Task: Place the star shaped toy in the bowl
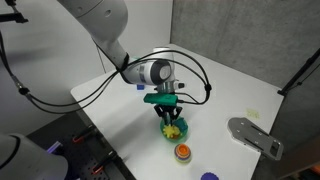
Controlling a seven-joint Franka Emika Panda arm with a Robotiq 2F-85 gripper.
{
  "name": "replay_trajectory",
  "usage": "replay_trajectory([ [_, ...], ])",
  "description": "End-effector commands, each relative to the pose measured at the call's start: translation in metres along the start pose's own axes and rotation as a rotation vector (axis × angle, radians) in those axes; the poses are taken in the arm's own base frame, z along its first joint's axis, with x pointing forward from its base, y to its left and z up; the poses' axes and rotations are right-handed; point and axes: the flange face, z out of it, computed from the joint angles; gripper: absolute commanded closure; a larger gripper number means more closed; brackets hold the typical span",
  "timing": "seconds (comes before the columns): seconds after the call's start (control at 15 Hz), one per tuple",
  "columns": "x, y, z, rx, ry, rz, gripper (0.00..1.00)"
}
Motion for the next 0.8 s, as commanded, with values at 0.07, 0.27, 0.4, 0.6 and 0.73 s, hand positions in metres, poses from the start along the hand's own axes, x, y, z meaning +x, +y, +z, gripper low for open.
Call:
replay_trajectory([
  [0.07, -0.004, -0.001, -0.005, -0.022, -0.016, 0.014, 0.31],
  [0.27, 0.001, -0.003, -0.018, -0.006, -0.013, 0.02, 0.07],
  [0.4, 0.004, -0.005, -0.034, 0.004, -0.012, 0.038, 0.0],
  [0.6, 0.0, -0.009, -0.061, 0.016, -0.017, 0.097, 0.0],
  [0.73, -0.007, -0.008, -0.081, 0.045, -0.012, 0.165, 0.0],
])
